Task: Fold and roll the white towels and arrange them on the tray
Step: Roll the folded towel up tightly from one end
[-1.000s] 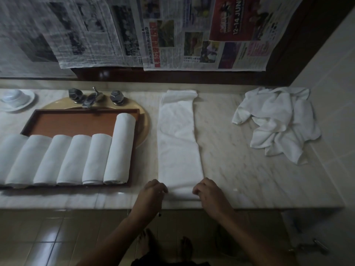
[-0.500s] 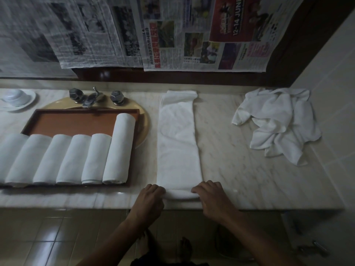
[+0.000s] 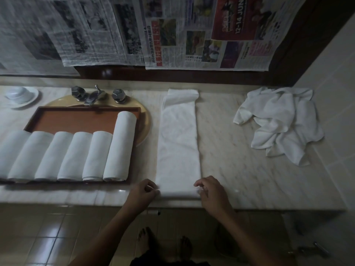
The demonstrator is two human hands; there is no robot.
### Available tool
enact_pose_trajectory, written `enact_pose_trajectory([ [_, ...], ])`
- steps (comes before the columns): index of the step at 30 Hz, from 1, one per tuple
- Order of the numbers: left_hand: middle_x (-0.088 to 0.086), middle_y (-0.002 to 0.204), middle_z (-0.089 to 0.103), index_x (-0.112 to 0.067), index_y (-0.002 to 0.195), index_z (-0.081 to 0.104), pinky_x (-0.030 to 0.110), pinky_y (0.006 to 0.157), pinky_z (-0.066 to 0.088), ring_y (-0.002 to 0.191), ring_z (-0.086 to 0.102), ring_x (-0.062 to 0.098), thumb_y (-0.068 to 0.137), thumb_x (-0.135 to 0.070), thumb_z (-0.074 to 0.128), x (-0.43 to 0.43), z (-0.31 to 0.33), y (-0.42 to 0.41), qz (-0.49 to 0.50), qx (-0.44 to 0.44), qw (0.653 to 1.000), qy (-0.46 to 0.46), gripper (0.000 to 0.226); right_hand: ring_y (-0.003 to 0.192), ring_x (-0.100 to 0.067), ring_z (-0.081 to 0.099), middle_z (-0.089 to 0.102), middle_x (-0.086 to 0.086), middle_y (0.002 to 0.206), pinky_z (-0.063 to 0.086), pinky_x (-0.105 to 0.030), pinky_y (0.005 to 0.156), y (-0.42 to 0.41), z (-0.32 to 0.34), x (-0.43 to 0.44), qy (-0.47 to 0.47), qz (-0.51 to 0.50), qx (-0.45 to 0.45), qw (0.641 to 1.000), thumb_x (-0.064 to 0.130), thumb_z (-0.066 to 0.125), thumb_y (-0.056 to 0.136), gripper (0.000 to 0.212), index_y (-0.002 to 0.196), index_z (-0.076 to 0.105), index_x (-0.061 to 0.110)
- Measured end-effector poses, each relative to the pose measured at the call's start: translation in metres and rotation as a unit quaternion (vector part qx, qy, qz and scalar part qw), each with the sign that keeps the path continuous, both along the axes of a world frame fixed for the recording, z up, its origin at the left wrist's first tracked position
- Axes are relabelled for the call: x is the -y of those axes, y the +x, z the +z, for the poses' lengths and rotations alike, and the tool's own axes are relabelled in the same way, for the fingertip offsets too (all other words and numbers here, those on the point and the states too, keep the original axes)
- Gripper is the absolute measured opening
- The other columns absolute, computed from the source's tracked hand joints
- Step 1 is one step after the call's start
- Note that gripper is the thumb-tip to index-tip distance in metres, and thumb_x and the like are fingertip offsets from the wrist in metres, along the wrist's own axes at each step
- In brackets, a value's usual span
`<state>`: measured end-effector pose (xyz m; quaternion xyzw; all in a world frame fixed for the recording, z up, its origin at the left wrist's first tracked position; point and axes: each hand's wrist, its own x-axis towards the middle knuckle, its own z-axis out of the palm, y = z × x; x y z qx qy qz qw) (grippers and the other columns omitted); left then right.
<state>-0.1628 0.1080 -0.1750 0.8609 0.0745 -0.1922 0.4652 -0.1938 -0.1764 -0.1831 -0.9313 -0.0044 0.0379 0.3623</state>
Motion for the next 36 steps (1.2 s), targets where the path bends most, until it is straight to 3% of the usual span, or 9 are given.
enact_pose_trajectory([
  [2, 0.004, 0.077, 0.073, -0.020, 0.082, 0.068, 0.031, 0.064, 0.050, 0.074, 0.069, 0.022, 0.087, -0.018, 0.077, 0.004, -0.002, -0.001, 0.019, 0.006, 1.000, 0.000, 0.011, 0.097, -0.011, 0.057, 0.057, 0.009, 0.102, 0.055, -0.030, 0.078, -0.003, -0.004, -0.007, -0.046, 0.041, 0.033, 0.998, -0.006, 0.062, 0.085, 0.033, 0.098, 0.071, 0.023],
  [5, -0.003, 0.083, 0.065, -0.021, 0.085, 0.064, 0.027, 0.059, 0.044, 0.072, 0.063, 0.016, 0.088, -0.019, 0.076, 0.012, -0.003, -0.005, 0.011, 0.108, 0.991, 0.077, 0.012, 0.093, -0.018, 0.055, 0.057, 0.004, 0.101, 0.055, -0.039, 0.072, -0.006, -0.009, -0.013, -0.082, 0.080, 0.076, 0.991, -0.013, 0.057, 0.074, 0.040, 0.096, 0.071, 0.017],
  [10, -0.001, 0.089, 0.054, -0.016, 0.091, 0.066, 0.032, 0.060, 0.042, 0.076, 0.048, 0.019, 0.076, 0.008, 0.071, 0.022, -0.014, -0.014, -0.183, 0.311, 0.910, 0.205, 0.028, 0.096, -0.022, 0.052, 0.056, 0.002, 0.108, 0.051, -0.039, 0.075, -0.015, -0.008, -0.017, -0.129, 0.104, 0.089, 0.982, 0.006, 0.059, 0.080, 0.032, 0.108, 0.066, 0.019],
  [13, -0.001, 0.094, 0.055, -0.016, 0.098, 0.065, 0.036, 0.065, 0.046, 0.081, 0.048, 0.021, 0.070, 0.001, 0.071, 0.022, -0.015, -0.019, -0.212, 0.338, 0.891, 0.218, 0.033, 0.100, -0.020, 0.051, 0.054, 0.004, 0.114, 0.048, -0.034, 0.079, -0.015, -0.006, -0.017, -0.148, 0.122, 0.084, 0.978, 0.012, 0.061, 0.078, 0.040, 0.117, 0.062, 0.022],
  [18, 0.000, 0.103, 0.058, -0.017, 0.112, 0.061, 0.038, 0.071, 0.048, 0.088, 0.052, 0.024, 0.060, -0.001, 0.072, 0.015, -0.016, -0.015, -0.256, 0.317, 0.884, 0.228, 0.055, 0.105, -0.020, 0.050, 0.054, 0.005, 0.118, 0.045, -0.033, 0.082, -0.006, -0.004, -0.013, -0.169, 0.141, 0.066, 0.973, 0.009, 0.059, 0.075, 0.049, 0.121, 0.059, 0.025],
  [22, -0.004, 0.097, 0.062, -0.020, 0.108, 0.063, 0.037, 0.074, 0.048, 0.085, 0.056, 0.023, 0.061, -0.001, 0.066, 0.011, -0.014, -0.009, -0.253, 0.293, 0.892, 0.233, 0.051, 0.112, -0.015, 0.049, 0.056, 0.012, 0.122, 0.039, -0.035, 0.091, -0.001, 0.003, -0.005, -0.175, 0.153, 0.047, 0.972, 0.011, 0.058, 0.083, 0.045, 0.124, 0.059, 0.031],
  [26, -0.010, 0.091, 0.066, -0.024, 0.105, 0.062, 0.033, 0.077, 0.047, 0.082, 0.060, 0.015, 0.073, -0.012, 0.069, 0.007, 0.001, -0.014, -0.218, 0.246, 0.925, 0.191, 0.035, 0.111, -0.002, 0.050, 0.056, 0.022, 0.119, 0.041, -0.034, 0.097, 0.001, 0.008, 0.007, -0.088, 0.127, -0.013, 0.988, 0.013, 0.063, 0.089, 0.038, 0.118, 0.058, 0.036],
  [30, -0.013, 0.098, 0.066, -0.027, 0.098, 0.071, 0.026, 0.074, 0.054, 0.084, 0.063, 0.001, 0.080, -0.015, 0.072, 0.001, 0.001, -0.007, -0.133, 0.172, 0.972, 0.093, 0.022, 0.108, 0.012, 0.057, 0.063, 0.023, 0.113, 0.051, -0.020, 0.096, 0.005, 0.011, 0.012, 0.039, 0.065, -0.056, 0.996, 0.007, 0.066, 0.093, 0.034, 0.113, 0.063, 0.033],
  [36, -0.014, 0.097, 0.071, -0.030, 0.102, 0.078, 0.013, 0.069, 0.048, 0.087, 0.065, -0.003, 0.089, -0.025, 0.072, -0.003, 0.010, 0.009, -0.111, 0.079, 0.988, 0.070, 0.015, 0.104, -0.011, 0.057, 0.065, 0.010, 0.110, 0.052, -0.036, 0.090, 0.006, 0.001, 0.001, -0.037, 0.022, 0.038, 0.998, 0.010, 0.061, 0.090, 0.026, 0.109, 0.072, 0.026],
])
